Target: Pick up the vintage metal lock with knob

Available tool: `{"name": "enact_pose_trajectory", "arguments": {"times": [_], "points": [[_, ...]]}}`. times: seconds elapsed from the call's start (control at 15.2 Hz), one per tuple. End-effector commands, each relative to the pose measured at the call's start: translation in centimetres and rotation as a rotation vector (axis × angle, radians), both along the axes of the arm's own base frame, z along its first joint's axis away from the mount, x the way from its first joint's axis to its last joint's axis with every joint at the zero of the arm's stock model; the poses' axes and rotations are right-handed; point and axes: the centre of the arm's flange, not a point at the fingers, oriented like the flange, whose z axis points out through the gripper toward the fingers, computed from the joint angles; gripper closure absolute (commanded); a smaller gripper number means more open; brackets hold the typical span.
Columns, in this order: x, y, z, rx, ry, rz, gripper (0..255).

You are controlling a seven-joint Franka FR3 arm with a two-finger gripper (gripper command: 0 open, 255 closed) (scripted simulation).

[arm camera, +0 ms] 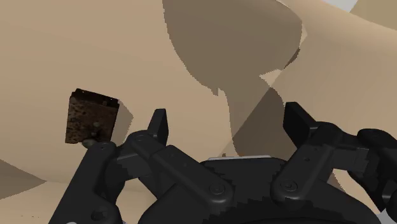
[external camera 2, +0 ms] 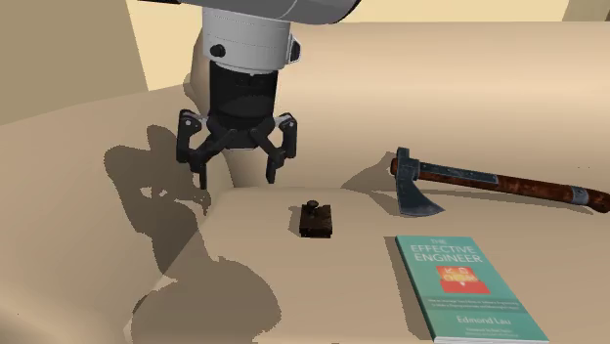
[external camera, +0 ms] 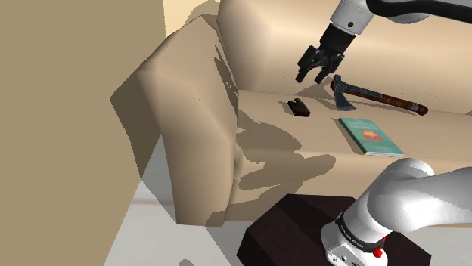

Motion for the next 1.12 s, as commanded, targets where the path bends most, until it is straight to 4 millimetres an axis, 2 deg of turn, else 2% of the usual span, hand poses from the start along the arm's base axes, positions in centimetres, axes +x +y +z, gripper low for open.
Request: {"name": "enact_pose_trajectory", "arguments": {"times": [0.0, 1.06], "points": [[0.0, 0.0, 0.0, 0.0, 0.0, 0.0, 0], [8.8, -14.8, -10.5, -0.088, 0.033, -0.029, 0]]}}
